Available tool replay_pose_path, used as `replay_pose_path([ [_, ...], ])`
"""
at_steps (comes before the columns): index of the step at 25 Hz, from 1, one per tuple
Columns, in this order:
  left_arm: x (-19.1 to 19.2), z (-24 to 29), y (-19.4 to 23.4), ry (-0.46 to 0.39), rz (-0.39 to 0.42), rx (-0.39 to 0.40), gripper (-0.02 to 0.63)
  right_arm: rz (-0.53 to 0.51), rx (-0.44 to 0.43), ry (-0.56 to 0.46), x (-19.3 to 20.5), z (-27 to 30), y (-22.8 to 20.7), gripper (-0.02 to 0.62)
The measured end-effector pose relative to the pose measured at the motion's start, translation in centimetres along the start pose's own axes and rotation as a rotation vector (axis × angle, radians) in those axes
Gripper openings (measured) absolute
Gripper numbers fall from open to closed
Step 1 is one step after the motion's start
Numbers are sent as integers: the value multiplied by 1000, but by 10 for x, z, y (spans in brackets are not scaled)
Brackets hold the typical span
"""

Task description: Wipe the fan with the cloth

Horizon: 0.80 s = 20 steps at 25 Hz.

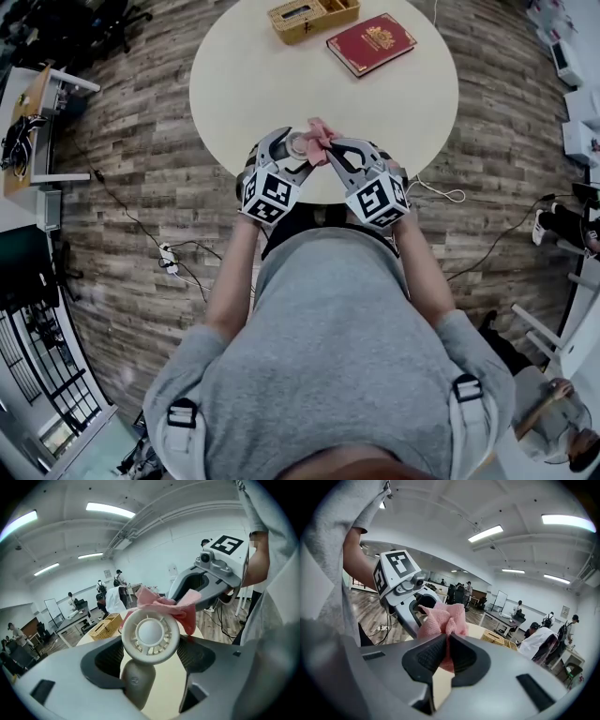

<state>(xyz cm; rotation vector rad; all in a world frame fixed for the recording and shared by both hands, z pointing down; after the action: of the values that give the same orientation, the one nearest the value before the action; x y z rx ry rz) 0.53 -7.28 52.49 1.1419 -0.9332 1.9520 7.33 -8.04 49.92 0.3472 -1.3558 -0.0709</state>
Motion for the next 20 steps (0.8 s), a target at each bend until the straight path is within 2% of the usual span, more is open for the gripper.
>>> replay_pose_path([
  [7, 2, -3, 12, -18, -62, -24, 368, 18, -45, -14, -2, 6, 18, 29],
  [12, 3, -3, 10, -20, -67, -18, 368, 0, -80, -82, -19, 7, 20, 29],
  [20, -5, -2, 3, -99, -150, 16, 368, -22, -22, -112, -28, 9, -5, 29],
])
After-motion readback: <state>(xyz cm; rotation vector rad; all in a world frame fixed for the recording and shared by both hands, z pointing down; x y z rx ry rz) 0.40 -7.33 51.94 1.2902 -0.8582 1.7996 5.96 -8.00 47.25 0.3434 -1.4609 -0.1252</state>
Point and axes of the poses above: the fingertips, and each gripper's own axes: z forward along the fingers, y to its left, x out of its underside, the point moved 2 cm from there along -z, backward along the fingers, and after that the axes turned 15 degrees about -y, right-handed, at the moved point
